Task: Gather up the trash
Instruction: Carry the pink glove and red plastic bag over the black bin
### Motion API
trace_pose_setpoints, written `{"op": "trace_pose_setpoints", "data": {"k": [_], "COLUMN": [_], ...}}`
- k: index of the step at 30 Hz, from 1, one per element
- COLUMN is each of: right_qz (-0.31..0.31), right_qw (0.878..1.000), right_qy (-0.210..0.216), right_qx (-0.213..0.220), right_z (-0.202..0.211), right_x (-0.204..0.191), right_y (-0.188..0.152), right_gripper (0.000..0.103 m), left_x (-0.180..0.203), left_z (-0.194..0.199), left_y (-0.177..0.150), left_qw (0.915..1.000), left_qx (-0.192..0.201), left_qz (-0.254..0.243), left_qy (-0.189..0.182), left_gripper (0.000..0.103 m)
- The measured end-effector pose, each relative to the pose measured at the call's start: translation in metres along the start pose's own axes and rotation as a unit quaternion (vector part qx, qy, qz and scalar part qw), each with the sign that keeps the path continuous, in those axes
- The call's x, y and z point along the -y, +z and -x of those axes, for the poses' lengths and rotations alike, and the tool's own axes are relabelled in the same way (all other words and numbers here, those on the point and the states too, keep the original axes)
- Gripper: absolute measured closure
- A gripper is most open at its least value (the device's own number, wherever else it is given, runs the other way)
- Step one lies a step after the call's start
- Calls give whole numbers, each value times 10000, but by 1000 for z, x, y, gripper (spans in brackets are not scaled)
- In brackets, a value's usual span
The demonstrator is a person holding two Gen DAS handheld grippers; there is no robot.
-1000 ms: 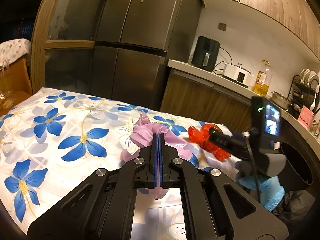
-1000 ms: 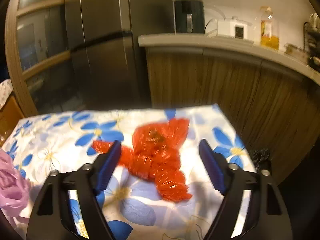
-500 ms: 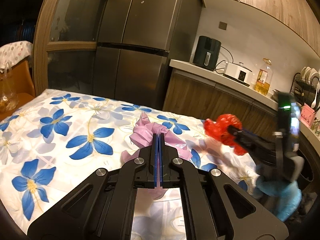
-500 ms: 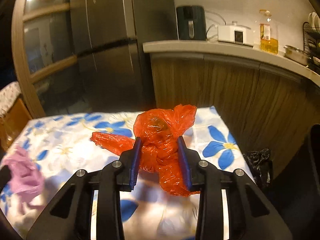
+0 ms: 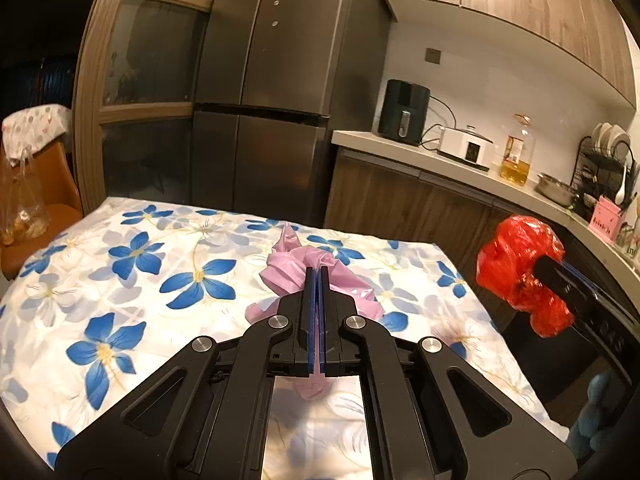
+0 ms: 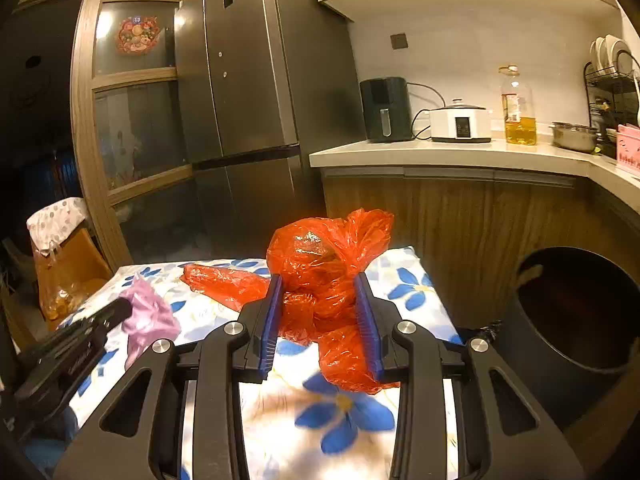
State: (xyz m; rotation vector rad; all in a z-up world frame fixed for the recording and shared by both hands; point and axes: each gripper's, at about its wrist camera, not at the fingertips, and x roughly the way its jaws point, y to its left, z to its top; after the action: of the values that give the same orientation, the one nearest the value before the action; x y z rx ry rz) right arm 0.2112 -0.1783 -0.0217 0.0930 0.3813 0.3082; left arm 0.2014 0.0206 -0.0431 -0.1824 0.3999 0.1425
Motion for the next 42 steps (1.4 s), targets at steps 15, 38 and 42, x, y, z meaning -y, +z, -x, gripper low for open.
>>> {"op": "trace_pose_setpoints", "data": {"k": [15, 38, 42], "right_qz": [-81, -417, -457], "right_qw": [9988, 9904, 9881], "right_qy": [-276, -1105, -1249], "right_qx": [397, 723, 775], "right_z": [66, 102, 106], "right_x": [23, 94, 103], "right_y": [-2, 0, 1], "right_gripper": [67, 67, 67], "left_x": [57, 151, 163], "left_z": [38, 31, 31], "left_y": [-2, -2, -1], "left_qw": [9986, 9900, 9880], "left_qx": [36, 29, 57], "left_qz": [-415, -886, -953], "left_qy": [-317, -1094, -1217], "left_gripper": [103, 103, 103]}}
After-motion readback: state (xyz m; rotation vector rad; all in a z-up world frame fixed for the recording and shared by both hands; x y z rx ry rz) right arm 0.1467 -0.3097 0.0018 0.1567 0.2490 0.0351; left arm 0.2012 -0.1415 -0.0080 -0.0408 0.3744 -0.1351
